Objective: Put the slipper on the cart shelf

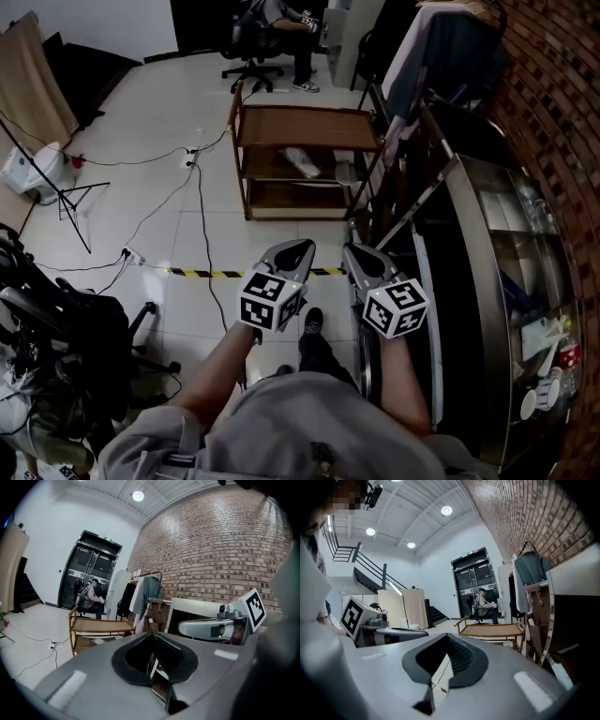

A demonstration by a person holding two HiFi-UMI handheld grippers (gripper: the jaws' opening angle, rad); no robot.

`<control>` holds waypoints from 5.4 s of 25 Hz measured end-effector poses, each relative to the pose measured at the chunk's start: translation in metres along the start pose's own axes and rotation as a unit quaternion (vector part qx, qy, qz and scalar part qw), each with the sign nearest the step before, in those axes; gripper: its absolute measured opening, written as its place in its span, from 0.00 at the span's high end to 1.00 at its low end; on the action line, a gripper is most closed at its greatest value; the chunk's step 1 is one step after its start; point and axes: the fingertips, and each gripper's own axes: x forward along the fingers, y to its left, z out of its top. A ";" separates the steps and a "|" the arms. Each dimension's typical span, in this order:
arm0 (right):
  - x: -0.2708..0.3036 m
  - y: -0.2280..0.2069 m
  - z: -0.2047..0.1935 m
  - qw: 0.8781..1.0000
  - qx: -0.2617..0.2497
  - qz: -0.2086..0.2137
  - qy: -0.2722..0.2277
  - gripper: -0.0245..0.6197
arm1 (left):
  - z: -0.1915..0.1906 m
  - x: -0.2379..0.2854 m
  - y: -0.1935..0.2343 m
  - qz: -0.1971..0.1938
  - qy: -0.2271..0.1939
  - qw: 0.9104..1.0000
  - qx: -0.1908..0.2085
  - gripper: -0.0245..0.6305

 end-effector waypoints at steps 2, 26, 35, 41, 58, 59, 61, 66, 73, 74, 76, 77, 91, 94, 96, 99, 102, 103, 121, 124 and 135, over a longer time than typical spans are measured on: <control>0.024 -0.019 0.007 1.000 -0.002 0.008 -0.002 0.96 | 0.006 0.022 0.018 0.010 0.000 1.000 0.001 0.95; 0.275 -0.183 0.040 0.995 -0.049 0.063 0.057 0.96 | 0.053 0.230 0.211 0.076 0.026 0.997 -0.017 0.95; 0.359 -0.217 0.037 0.996 -0.047 0.008 0.075 0.96 | 0.050 0.280 0.292 0.037 0.050 0.998 -0.003 0.95; 0.398 -0.248 0.008 0.992 -0.044 -0.016 0.115 0.96 | 0.031 0.315 0.338 0.033 0.073 0.996 -0.036 0.95; 0.540 -0.404 -0.260 0.974 0.009 -0.012 0.228 0.61 | -0.183 0.434 0.424 0.082 0.131 0.985 -0.082 0.95; 0.548 -0.411 -0.275 0.972 0.011 -0.012 0.236 0.57 | -0.190 0.439 0.428 0.082 0.133 0.984 -0.080 0.95; 0.566 -0.428 -0.297 0.969 0.011 -0.014 0.246 0.39 | -0.199 0.448 0.439 0.085 0.132 0.985 -0.076 0.95; 0.600 -0.455 -0.333 0.965 0.013 -0.033 0.259 0.19 | -0.218 0.459 0.459 0.088 0.134 0.984 -0.077 0.95; 0.622 -0.454 -0.369 0.953 -0.008 -0.021 0.303 0.18 | -0.230 0.459 0.471 0.090 0.142 0.982 -0.086 0.95; 0.622 -0.453 -0.370 0.953 -0.008 -0.017 0.303 0.20 | -0.232 0.458 0.472 0.091 0.144 0.981 -0.088 0.95; 0.621 -0.446 -0.370 0.952 -0.009 -0.007 0.305 0.33 | -0.236 0.457 0.474 0.094 0.149 0.980 -0.092 0.95; 0.621 -0.444 -0.370 0.952 -0.009 -0.005 0.306 0.34 | -0.238 0.456 0.473 0.094 0.152 0.979 -0.094 0.95; 0.519 -0.386 -0.322 0.945 0.016 -0.015 0.328 0.35 | -0.196 0.425 0.429 0.080 0.175 0.977 -0.088 0.95; 0.483 -0.368 -0.304 0.942 0.025 -0.016 0.333 0.35 | -0.179 0.410 0.410 0.076 0.181 0.977 -0.087 0.95; 0.460 -0.359 -0.290 0.943 0.029 -0.016 0.332 0.35 | -0.167 0.400 0.397 0.075 0.184 0.976 -0.087 0.95; 0.428 -0.348 -0.264 0.944 0.029 -0.015 0.328 0.35 | -0.146 0.387 0.378 0.077 0.183 0.976 -0.087 0.95; 0.398 -0.338 -0.234 0.948 0.031 -0.010 0.316 0.35 | -0.125 0.371 0.357 0.079 0.180 0.977 -0.085 0.95; 0.388 -0.336 -0.223 0.951 0.035 -0.012 0.308 0.35 | -0.118 0.365 0.350 0.079 0.180 0.977 -0.082 0.95; 0.251 -0.253 -0.043 0.974 0.007 -0.173 0.144 0.35 | 0.007 0.309 0.242 -0.099 0.119 0.988 0.003 0.95; 0.222 -0.235 -0.023 0.970 0.001 -0.213 0.115 0.35 | 0.019 0.296 0.219 -0.142 0.115 0.983 0.013 0.95; 0.059 -0.168 -0.029 0.924 0.043 -0.374 0.063 0.35 | 0.001 0.256 0.073 -0.325 0.137 0.933 0.065 0.95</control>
